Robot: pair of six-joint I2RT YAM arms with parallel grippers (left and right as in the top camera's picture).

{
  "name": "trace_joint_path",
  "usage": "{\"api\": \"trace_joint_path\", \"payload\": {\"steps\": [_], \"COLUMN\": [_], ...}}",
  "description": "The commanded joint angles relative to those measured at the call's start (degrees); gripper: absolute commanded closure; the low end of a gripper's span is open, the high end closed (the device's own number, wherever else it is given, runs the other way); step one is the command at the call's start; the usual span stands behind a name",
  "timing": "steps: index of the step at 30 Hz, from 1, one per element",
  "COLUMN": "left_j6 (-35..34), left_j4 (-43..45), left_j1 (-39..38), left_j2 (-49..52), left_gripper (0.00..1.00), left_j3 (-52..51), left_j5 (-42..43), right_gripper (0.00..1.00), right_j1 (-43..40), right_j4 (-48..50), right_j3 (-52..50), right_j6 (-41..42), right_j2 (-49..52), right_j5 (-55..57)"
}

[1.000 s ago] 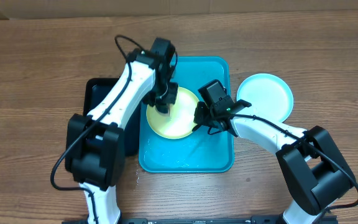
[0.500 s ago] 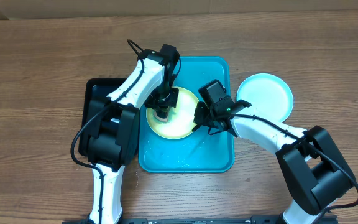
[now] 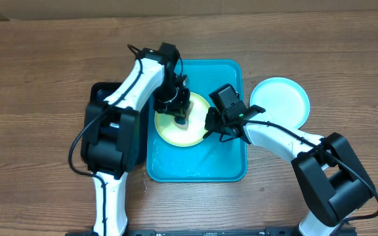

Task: Clean dirty plates on tray and stack at the side
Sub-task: 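Scrub the blue stain on the yellow plate with the left gripper's sponge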

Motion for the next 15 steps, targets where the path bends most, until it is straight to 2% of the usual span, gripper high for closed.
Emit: {"api": "trace_joint_path", "payload": {"steps": [1,4,9,15], "left_j6": [1.6,1.4,0.2,-0.8], "left_j4": [0.4,-0.2,-1.2,1.4], "left_j1": [1.8,1.7,1.2,1.0], "left_j2": [-9.9,-13.6,-13.0,-10.0], "left_gripper": [0.96,0.96,0.96,0.96], "left_j3": [2.7,2.7,1.9,-1.4], "left_j5": [4.4,-2.7,-9.8,-11.5], "right_gripper": [0.96,0.96,0.96,0.96], "right_j1": [0.4,0.4,0.4,0.4], "right_j4": [0.3,0.3,0.3,0.3], "right_j3": [-0.4,-0.4,-0.4,-0.4], "right_j6": [-0.1,-0.1,-0.1,-0.1], "right_j2": [0.5,0.5,0.6,0.5], "right_j5": [0.4,0.2,-0.1,-0.1]}}
